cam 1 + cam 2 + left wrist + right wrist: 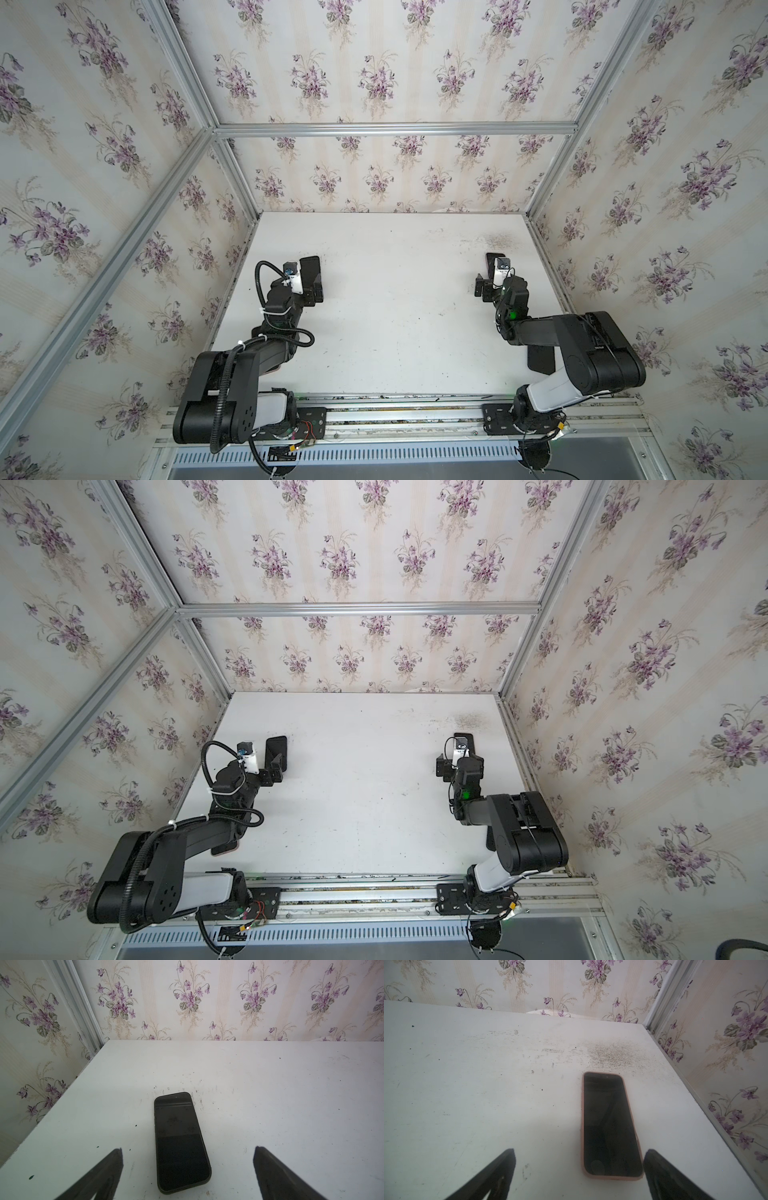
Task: Take the phone out of the phone case
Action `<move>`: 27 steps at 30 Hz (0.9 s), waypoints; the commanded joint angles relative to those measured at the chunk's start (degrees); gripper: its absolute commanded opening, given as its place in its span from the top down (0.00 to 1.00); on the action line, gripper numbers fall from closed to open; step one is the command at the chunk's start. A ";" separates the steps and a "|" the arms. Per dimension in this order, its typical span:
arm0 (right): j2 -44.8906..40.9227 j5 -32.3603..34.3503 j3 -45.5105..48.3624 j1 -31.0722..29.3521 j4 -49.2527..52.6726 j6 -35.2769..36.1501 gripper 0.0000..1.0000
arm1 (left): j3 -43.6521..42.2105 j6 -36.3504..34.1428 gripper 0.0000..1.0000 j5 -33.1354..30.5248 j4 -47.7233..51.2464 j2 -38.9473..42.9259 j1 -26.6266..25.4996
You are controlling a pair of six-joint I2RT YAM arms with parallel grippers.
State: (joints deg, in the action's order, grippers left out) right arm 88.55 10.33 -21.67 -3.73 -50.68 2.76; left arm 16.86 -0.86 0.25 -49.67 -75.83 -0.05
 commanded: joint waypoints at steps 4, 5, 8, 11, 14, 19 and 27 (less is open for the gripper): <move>-8.85 3.38 -6.97 -1.28 19.40 -1.14 0.00 | 4.93 -1.51 0.00 2.10 11.73 8.74 -0.07; -10.63 4.17 -9.13 -1.42 25.52 -2.53 0.00 | 6.04 -0.93 0.00 1.65 14.94 10.75 -0.03; -16.08 1.94 -15.08 -1.50 40.76 -5.96 0.00 | 10.96 2.31 0.00 -1.55 27.06 17.11 -0.06; -21.38 -3.18 -20.25 -1.71 52.80 -8.37 0.00 | 17.94 5.69 0.00 -2.31 40.93 21.39 -0.10; -25.96 -5.78 -25.94 -2.21 63.88 -11.24 0.00 | 25.26 10.55 0.00 -0.94 53.70 23.65 -0.06; -31.66 -9.42 -35.10 -2.45 79.58 -14.63 0.00 | 34.46 20.38 0.00 5.96 68.87 24.42 -0.03; -31.82 -10.75 -46.52 -2.43 102.41 -17.96 0.00 | 38.97 29.81 0.00 16.50 77.69 23.68 -3.56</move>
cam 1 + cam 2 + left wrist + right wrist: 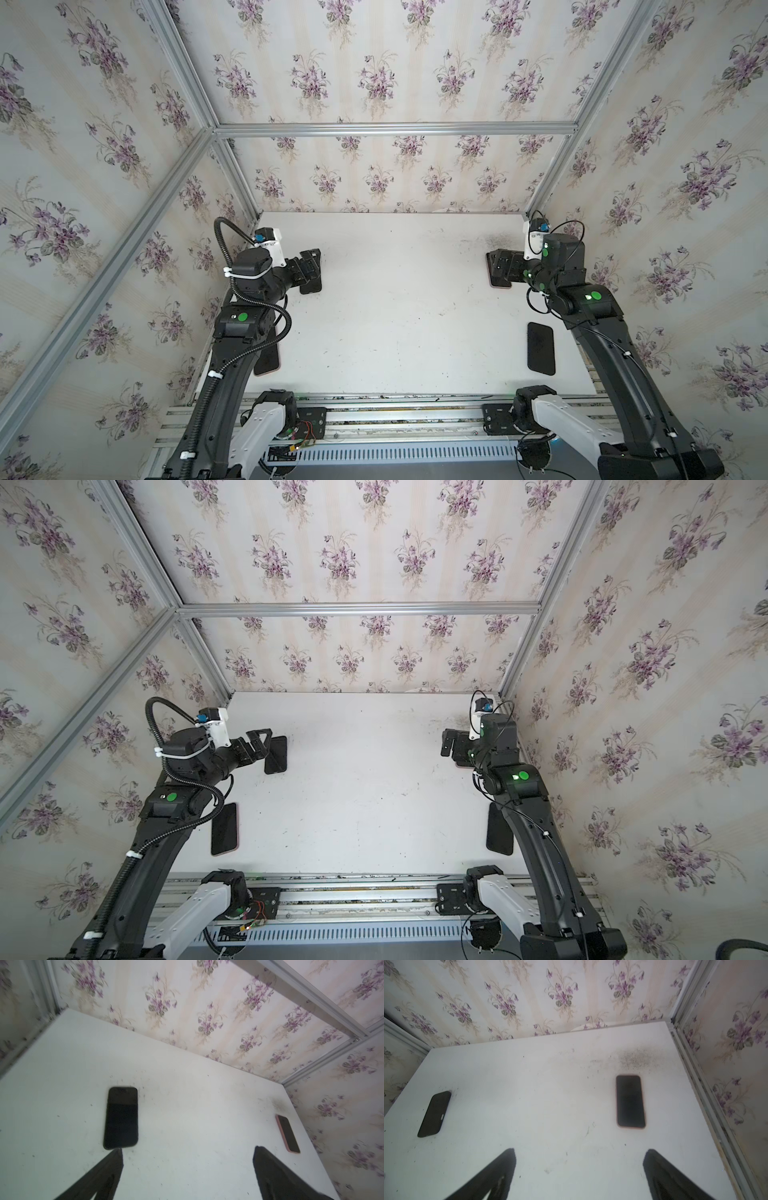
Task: Take the phone out of the phone case
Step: 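Close the right gripper on the black phone while the left arm advances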
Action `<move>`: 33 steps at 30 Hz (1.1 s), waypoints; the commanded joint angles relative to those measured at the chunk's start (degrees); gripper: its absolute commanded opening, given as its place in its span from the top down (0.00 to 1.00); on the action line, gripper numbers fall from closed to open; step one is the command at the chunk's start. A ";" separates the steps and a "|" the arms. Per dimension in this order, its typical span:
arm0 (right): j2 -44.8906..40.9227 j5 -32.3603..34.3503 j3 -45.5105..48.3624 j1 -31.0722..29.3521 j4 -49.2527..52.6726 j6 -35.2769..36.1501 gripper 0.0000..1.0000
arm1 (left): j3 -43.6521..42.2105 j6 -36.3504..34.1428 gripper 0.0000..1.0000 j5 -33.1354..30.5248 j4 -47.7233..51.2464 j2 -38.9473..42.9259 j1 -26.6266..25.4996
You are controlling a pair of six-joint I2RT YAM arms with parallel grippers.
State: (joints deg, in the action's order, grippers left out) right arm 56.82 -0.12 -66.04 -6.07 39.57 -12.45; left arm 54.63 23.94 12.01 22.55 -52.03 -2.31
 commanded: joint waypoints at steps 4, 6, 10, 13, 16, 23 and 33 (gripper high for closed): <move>2.41 -0.21 -4.23 -0.06 19.26 -6.00 0.00 | 3.63 5.01 0.00 2.42 8.33 -1.09 -6.78; 4.36 -0.11 -4.03 0.13 21.04 -6.89 0.00 | 4.89 4.62 0.00 0.49 9.86 -2.22 -9.62; 7.70 0.02 -2.61 1.22 23.36 -9.14 0.00 | 7.51 4.37 0.00 -0.60 12.35 -5.63 -14.75; 8.31 0.91 -0.05 5.21 25.28 -12.24 0.00 | 9.53 3.81 0.00 -2.78 13.73 -7.91 -19.54; 7.00 0.50 4.50 11.82 25.54 -15.68 0.00 | 10.36 4.23 0.00 -3.13 13.98 -9.80 -22.48; 4.02 2.43 14.40 23.84 21.65 -21.80 0.00 | 11.88 3.33 0.00 -0.98 13.98 -12.67 -24.59; 5.32 -0.48 24.35 38.67 14.12 -23.31 0.00 | 14.18 1.11 0.00 1.07 14.24 -14.85 -24.68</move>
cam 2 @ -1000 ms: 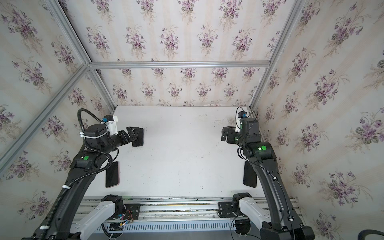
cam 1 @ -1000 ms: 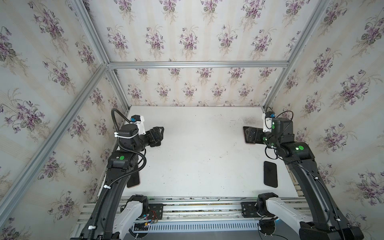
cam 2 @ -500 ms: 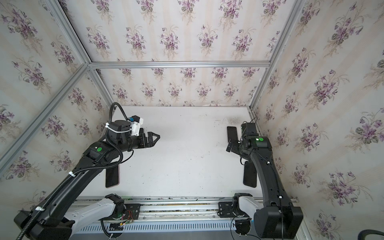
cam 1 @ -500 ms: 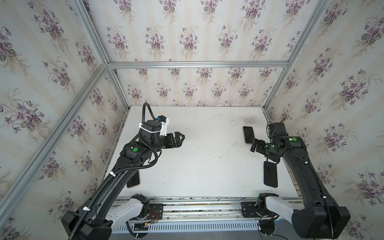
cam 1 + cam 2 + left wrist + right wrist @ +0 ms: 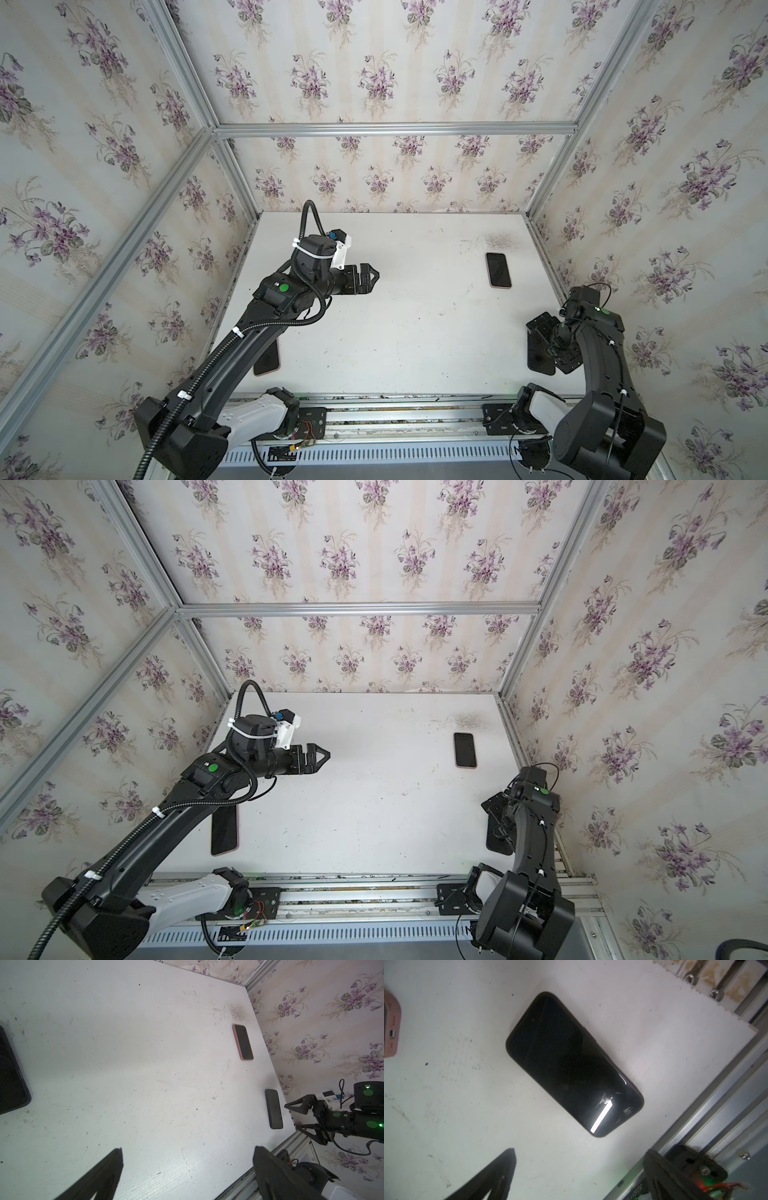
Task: Take the phone out of the phone case
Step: 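Close the right gripper on the black phone while the left arm advances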
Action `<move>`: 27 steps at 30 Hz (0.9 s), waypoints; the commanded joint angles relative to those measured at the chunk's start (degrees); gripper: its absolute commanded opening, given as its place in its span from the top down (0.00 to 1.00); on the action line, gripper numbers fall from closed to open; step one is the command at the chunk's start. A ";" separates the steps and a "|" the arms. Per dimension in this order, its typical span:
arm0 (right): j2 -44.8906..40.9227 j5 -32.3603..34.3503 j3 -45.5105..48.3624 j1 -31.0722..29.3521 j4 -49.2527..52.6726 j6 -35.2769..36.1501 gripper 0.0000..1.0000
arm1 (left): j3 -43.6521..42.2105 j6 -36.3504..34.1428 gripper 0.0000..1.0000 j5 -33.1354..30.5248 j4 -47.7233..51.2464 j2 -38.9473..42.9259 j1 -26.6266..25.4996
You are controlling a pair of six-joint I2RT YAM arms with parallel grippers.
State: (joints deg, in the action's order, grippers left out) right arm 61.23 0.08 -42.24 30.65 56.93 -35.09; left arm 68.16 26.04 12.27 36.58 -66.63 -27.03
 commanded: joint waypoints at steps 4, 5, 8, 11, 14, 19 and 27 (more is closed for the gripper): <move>3.79 -0.33 1.75 5.13 -5.87 0.54 0.00 | 0.83 -1.51 0.00 0.91 0.30 -0.67 0.07; 4.41 -0.52 2.12 6.09 -6.37 0.83 0.00 | 0.84 -1.56 0.00 0.91 0.40 -0.69 0.04; 5.58 -1.53 3.02 8.88 -7.93 2.17 0.00 | 0.84 -1.81 0.00 0.83 0.55 -0.53 0.05; 6.06 -0.52 3.34 10.10 -9.59 3.20 0.00 | 0.75 -2.02 0.00 0.47 0.65 -0.34 0.09; 7.56 -1.42 4.17 10.53 -11.93 4.89 0.00 | 0.61 -2.04 0.00 0.21 0.60 -0.34 0.10; 10.26 -3.21 5.49 10.59 -15.02 5.96 0.00 | 0.48 -1.85 0.00 -0.23 0.71 -0.34 0.13; 12.27 -8.37 6.19 10.57 -17.71 8.28 0.00 | 0.30 -2.04 0.00 -0.90 0.70 -0.47 0.13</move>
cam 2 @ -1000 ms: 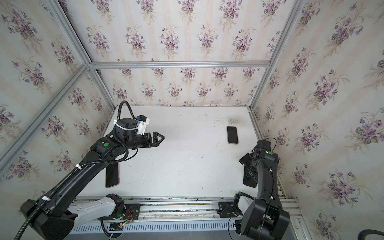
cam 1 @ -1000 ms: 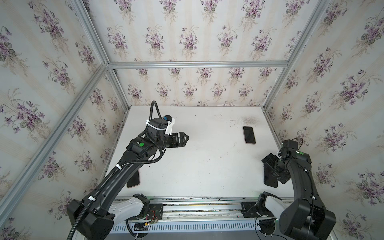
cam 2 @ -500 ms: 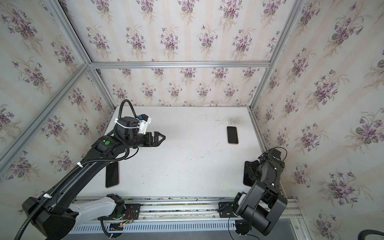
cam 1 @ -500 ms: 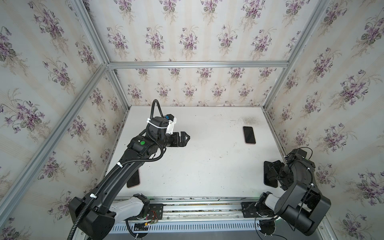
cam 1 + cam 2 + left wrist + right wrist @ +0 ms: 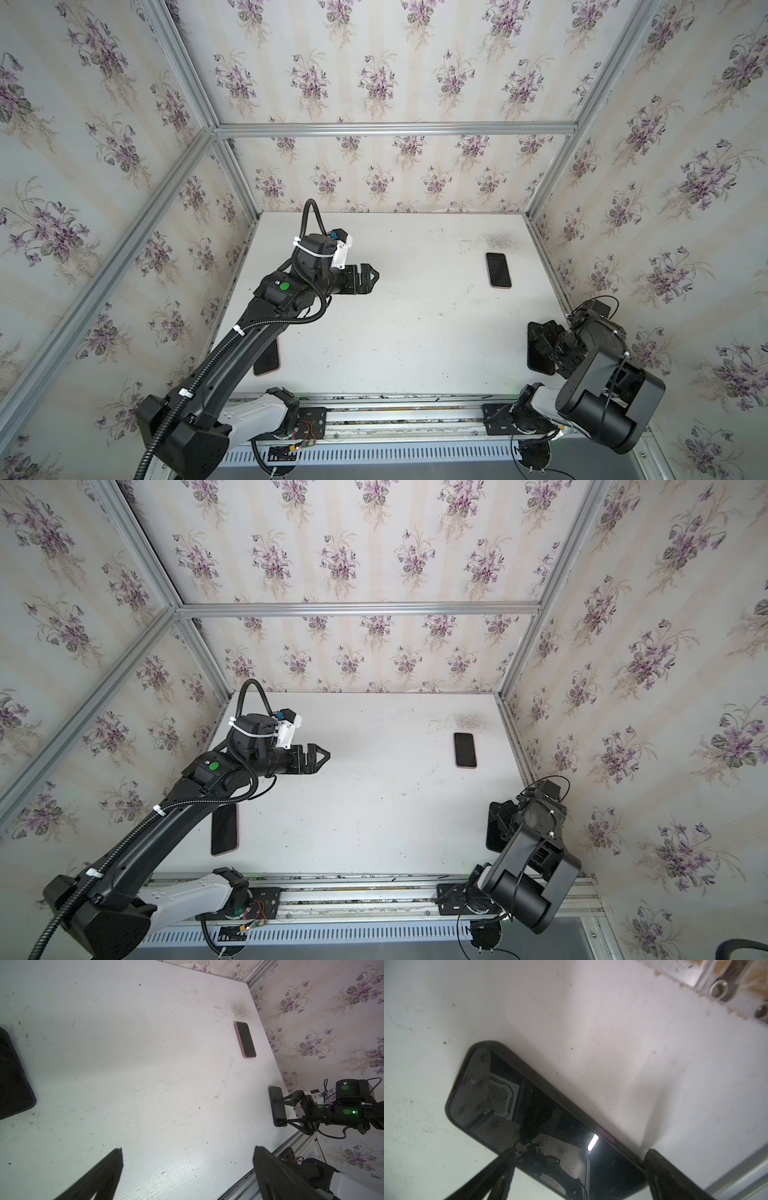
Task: Take the phone out of the phone case
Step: 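Close the right gripper on the black phone while the left arm advances, then lift the black phone with the right gripper and carry it toward the left gripper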
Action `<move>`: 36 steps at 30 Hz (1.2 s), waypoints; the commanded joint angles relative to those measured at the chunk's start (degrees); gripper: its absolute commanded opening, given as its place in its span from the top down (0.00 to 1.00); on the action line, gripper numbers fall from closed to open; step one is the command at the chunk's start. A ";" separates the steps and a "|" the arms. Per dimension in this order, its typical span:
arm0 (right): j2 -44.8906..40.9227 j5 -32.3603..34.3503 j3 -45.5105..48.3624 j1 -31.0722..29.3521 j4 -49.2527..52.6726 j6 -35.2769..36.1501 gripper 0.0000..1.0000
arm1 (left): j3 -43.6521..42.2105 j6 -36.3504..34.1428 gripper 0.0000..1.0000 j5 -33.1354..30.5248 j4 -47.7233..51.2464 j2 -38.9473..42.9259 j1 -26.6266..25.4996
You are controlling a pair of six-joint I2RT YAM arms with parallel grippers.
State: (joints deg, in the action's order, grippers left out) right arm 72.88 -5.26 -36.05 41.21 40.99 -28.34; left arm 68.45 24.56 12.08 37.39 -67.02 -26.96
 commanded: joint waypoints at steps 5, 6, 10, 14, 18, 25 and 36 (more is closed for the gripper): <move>2.60 -5.07 -0.79 -0.89 -1.51 2.37 0.00 | 0.28 -0.78 0.00 -0.82 -0.05 -1.11 0.15; 2.92 -5.11 -1.18 -1.44 -1.13 2.49 0.00 | 0.37 -0.78 0.00 -0.82 -0.12 -1.41 0.15; 2.97 -3.01 -2.09 -5.84 0.35 2.34 0.00 | 0.94 -0.91 0.00 -0.39 -0.16 -2.64 0.15; 3.79 -0.99 -2.74 -9.70 1.72 1.70 0.00 | 1.42 -1.24 0.00 -0.20 -0.20 -2.98 0.15; 4.80 2.31 -4.05 -14.70 3.52 1.44 0.00 | 1.78 -1.48 0.00 0.10 -0.20 -4.83 0.24; 5.48 5.51 -4.20 -18.83 5.19 -0.20 0.00 | 1.60 -1.52 0.00 0.75 -0.43 -5.04 0.59; 7.36 8.94 -4.73 -20.11 6.38 -2.15 0.04 | 1.76 -1.79 0.00 1.11 -0.63 -5.39 1.03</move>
State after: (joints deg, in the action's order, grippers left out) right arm 79.96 1.72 -40.10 21.28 46.26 -29.17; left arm 69.89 23.42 12.58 37.85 -72.27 -26.11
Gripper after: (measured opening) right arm 0.965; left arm 0.996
